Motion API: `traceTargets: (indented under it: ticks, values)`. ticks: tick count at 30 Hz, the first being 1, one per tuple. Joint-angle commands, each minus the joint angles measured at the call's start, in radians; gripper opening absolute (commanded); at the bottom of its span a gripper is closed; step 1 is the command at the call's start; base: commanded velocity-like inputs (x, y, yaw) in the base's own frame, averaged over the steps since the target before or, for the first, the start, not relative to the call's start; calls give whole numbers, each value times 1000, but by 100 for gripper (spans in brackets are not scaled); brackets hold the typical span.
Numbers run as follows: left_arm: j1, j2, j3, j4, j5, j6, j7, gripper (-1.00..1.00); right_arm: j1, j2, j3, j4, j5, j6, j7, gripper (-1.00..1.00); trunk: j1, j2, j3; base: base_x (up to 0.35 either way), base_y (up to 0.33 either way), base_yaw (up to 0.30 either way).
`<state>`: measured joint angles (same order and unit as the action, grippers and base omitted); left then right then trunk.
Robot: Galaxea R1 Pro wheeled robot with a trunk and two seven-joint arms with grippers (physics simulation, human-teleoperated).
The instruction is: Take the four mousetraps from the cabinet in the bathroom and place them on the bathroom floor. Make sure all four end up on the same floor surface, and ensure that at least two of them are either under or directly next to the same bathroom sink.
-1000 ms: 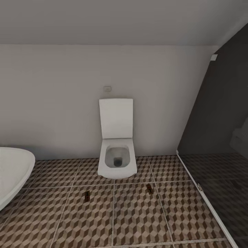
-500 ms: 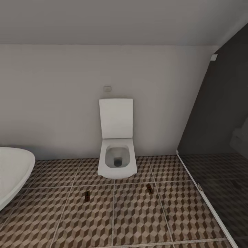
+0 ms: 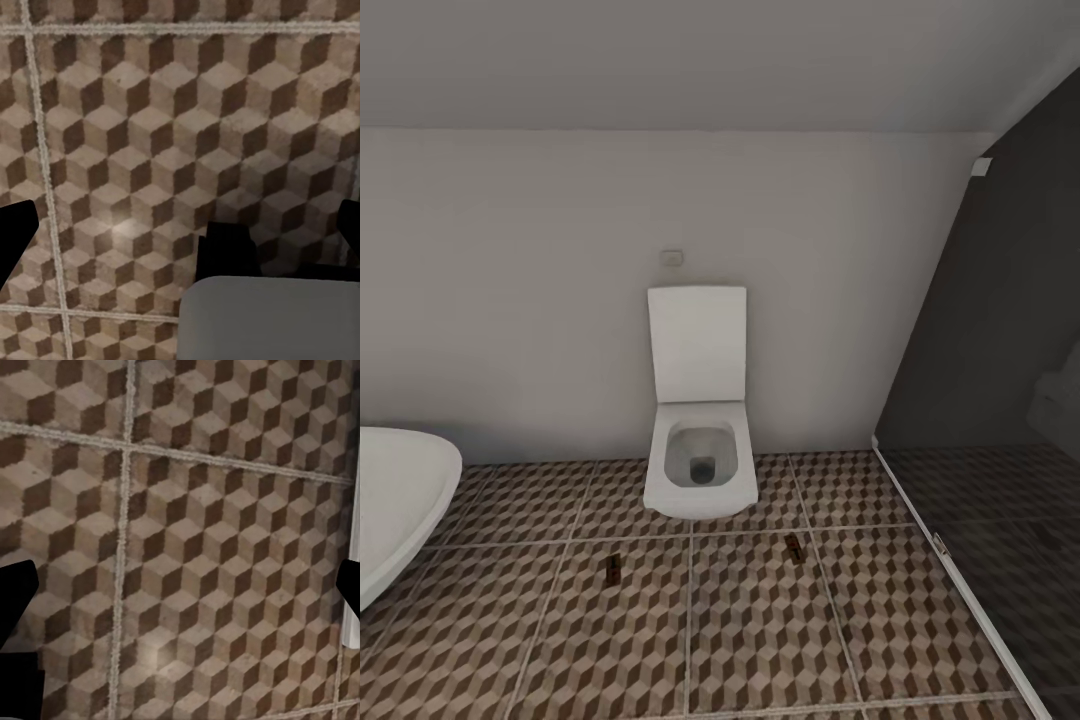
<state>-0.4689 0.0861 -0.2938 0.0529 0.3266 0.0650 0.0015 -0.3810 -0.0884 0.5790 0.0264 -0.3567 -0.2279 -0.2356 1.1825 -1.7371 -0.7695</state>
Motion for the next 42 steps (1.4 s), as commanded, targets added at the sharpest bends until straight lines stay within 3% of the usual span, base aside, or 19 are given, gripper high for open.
traceTargets:
  ticks: [1,42]
  values:
    - [-1,0,-8,1,9,2,0,100,-1,0,8,3,-8,-5,0,100,0,0,-1,0,0,0]
    - [-1,0,-8,1,9,2,0,100,-1,0,8,3,-9,-5,0,100,0,0,-1,0,0,0]
